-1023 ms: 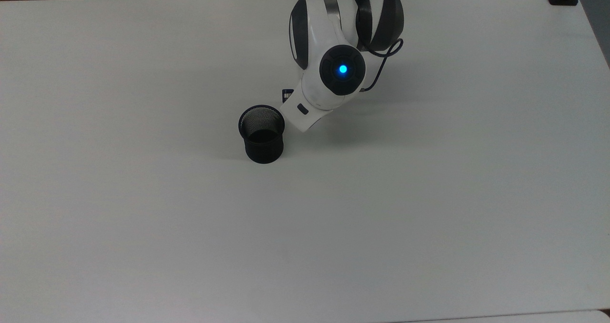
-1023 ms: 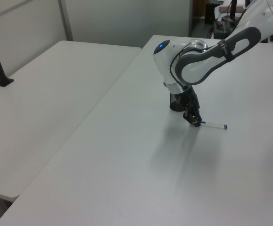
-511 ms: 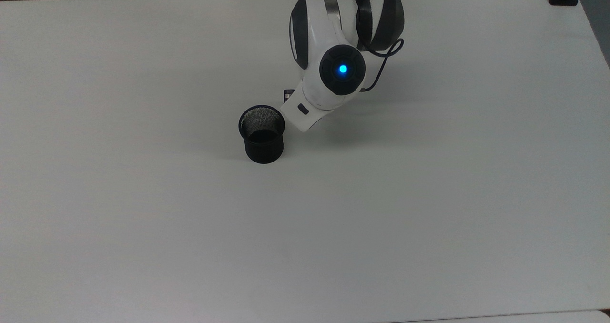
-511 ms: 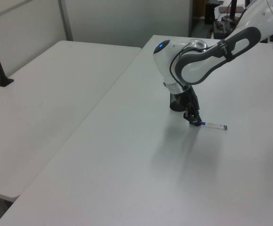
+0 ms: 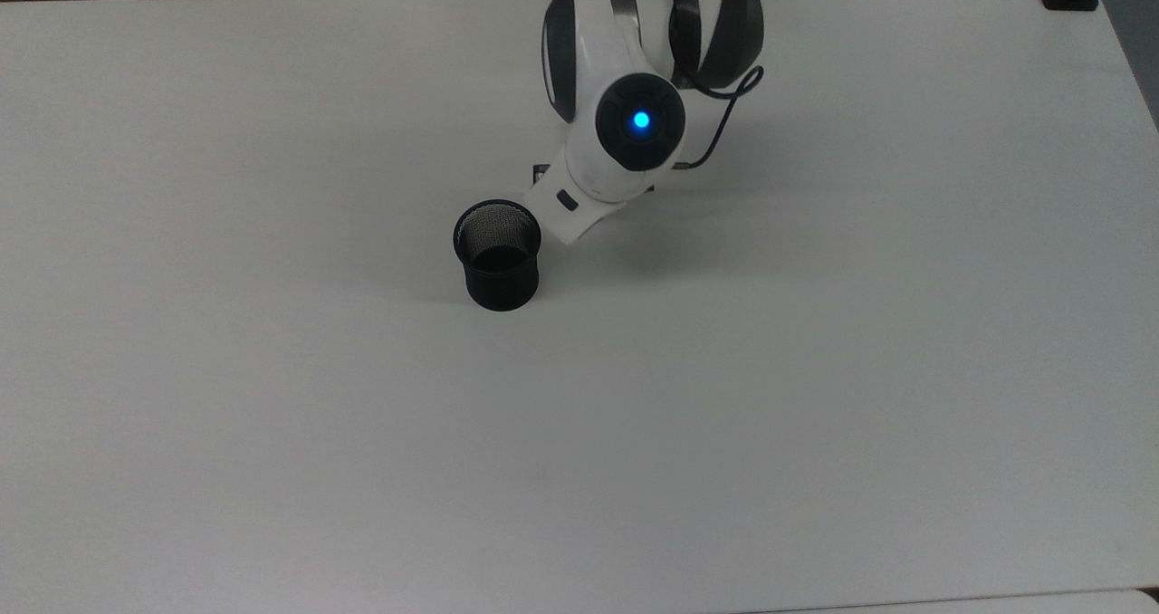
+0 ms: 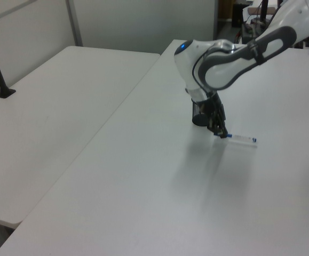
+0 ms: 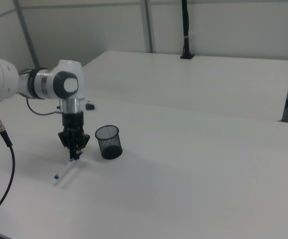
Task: Insert the marker
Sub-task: 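Lift the grasped marker up off the table, then carry the marker over the mesh cup and lower it inside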
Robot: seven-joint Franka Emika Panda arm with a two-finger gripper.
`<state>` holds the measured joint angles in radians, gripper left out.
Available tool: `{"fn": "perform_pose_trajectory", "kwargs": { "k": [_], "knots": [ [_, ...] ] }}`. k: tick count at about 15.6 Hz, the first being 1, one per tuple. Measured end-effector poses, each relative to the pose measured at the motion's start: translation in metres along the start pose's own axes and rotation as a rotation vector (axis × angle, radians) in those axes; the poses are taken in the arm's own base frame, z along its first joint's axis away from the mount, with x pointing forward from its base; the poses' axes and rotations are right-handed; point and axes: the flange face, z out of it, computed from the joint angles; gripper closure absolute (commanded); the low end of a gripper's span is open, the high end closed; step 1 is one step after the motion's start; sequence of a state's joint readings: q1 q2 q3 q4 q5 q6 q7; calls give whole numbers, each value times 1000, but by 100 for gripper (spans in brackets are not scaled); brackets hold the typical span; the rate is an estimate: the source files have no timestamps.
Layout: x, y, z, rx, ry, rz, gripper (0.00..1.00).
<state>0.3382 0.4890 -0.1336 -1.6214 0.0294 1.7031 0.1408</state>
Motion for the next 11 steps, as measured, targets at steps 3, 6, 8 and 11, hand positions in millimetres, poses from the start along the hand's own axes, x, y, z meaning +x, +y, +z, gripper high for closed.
{"fn": "perform_pose_trajectory", "kwargs": {
  "k": [3,6,8,11],
  "knots": [
    [-23,28,-42,41,13,-18,95],
    [-42,56,-82,100,75,12,93],
    [-47,77,-105,122,152,41,93],
    [-54,110,-137,149,290,91,93]
  ]
}}
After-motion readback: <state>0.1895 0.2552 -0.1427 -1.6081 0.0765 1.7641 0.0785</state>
